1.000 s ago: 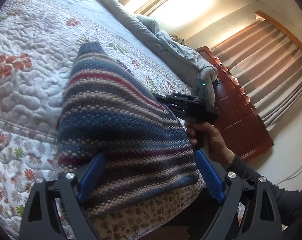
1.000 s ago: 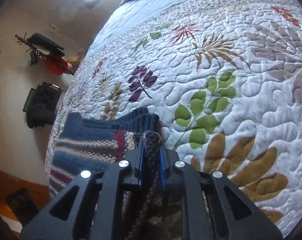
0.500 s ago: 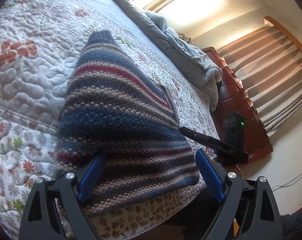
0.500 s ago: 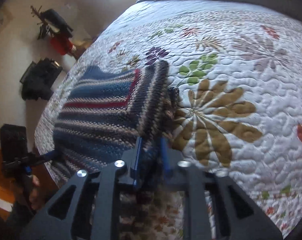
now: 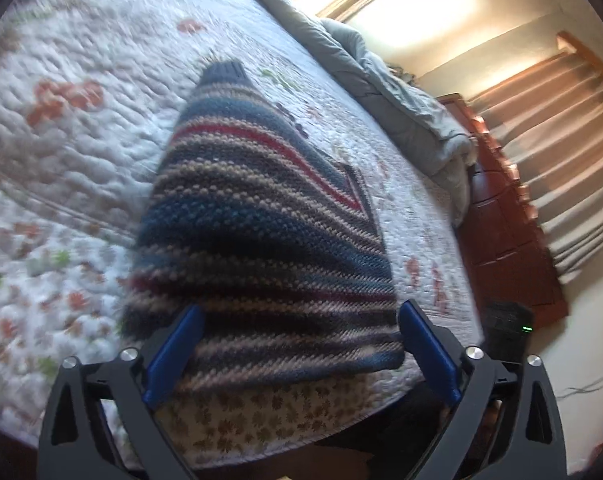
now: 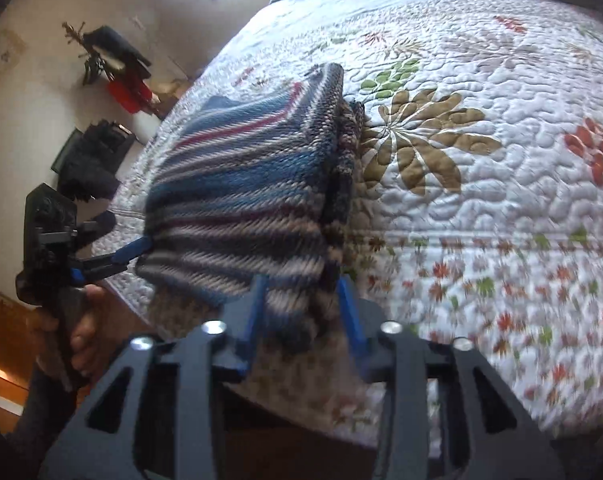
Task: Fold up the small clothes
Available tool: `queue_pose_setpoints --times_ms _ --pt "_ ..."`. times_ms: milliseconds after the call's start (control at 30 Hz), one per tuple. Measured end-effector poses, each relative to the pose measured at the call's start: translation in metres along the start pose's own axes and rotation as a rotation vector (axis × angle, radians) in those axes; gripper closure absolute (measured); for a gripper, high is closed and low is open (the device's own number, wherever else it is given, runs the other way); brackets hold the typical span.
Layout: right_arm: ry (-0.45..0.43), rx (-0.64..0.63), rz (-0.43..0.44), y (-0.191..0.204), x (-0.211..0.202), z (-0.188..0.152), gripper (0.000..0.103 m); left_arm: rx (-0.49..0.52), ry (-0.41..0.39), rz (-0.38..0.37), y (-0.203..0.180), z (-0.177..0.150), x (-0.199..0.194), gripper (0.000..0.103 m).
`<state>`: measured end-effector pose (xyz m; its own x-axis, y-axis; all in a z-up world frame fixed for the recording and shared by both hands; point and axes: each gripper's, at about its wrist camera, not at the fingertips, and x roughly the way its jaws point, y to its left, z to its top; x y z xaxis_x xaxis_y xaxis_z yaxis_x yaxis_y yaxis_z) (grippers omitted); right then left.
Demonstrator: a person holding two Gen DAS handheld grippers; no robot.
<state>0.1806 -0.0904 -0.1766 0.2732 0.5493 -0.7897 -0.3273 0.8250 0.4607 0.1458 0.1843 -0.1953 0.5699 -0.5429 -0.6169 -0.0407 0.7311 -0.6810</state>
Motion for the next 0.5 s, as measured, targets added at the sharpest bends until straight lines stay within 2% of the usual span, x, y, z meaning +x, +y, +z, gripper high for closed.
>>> queue_pose_setpoints --times_ms 33,67,100,167,267,433,500 --pt "-0.011 0.005 -0.021 0.004 -0.008 -0.007 0.031 0.055 -0.036 0.083 -0.014 -0.008 -0.012 0.004" --pt "-0.028 -0.002 -0.059 0.010 -0.017 -0.015 0.018 0.115 -0.064 0.174 -0.029 -0.017 -0.021 0.004" --pt "-0.045 -0.014 -0.081 0.017 -0.026 -0.024 0.014 0.179 -0.088 0.256 -0.045 -0.027 -0.030 0.004" --pt "-0.078 -0.036 -0.118 0.032 -0.044 -0.042 0.011 0.270 -0.143 0.376 -0.075 -0.052 -0.051 0.004" --pt "-0.105 -0.030 -0.173 0.049 -0.066 -0.063 0.005 0.319 -0.200 0.490 -0.104 -0.085 -0.074 0.004" --pt "-0.211 -0.049 -0.307 0.079 -0.105 -0.086 0.003 0.315 -0.209 0.554 -0.132 -0.120 -0.102 0.004" --pt "-0.190 -0.072 -0.347 0.093 -0.120 -0.086 0.003 0.325 -0.235 0.569 -0.142 -0.131 -0.118 0.004"
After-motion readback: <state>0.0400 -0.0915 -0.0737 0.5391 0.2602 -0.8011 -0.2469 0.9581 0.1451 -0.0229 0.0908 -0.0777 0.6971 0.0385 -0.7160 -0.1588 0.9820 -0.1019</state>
